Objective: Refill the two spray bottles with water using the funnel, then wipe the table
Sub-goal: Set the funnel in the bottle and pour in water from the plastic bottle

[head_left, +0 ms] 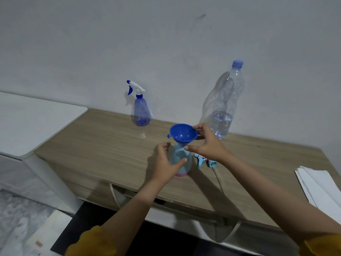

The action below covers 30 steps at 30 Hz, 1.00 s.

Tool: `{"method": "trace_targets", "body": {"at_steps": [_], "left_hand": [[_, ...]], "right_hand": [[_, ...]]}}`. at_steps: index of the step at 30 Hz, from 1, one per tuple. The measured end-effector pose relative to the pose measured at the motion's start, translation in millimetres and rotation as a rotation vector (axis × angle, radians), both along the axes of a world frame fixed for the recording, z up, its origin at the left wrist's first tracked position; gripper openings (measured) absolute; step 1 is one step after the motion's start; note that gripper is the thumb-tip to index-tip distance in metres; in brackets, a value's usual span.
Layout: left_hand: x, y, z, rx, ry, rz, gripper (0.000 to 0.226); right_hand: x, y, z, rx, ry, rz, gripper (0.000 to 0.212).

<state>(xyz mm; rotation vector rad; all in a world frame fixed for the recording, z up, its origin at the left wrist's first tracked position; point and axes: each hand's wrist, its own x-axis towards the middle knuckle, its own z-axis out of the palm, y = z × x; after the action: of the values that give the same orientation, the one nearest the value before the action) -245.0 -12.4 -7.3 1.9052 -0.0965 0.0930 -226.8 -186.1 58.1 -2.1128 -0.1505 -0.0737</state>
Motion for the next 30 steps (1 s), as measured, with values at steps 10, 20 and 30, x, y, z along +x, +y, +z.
{"method": "trace_targets", "body": {"at_steps": [10,20,30], "left_hand": [[16.2,-3.6,49.8,-0.086,-0.133,-0.062,0.099],[26.5,-6.7,59.8,-0.008,-0.145,-0.030,0.083],[98.4,-83.8,139.7,0.088,-0.324,-0.149,0.085]], "right_hand": [[13.0,-34.7,18.3,0.064,-0.057,0.033,0.061],[84.5,-83.8,55.8,0.105,-0.437,-0.453,0.032],[136.1,-116.8,97.3,-0.007,-0.663,-0.585,0.041]]}}
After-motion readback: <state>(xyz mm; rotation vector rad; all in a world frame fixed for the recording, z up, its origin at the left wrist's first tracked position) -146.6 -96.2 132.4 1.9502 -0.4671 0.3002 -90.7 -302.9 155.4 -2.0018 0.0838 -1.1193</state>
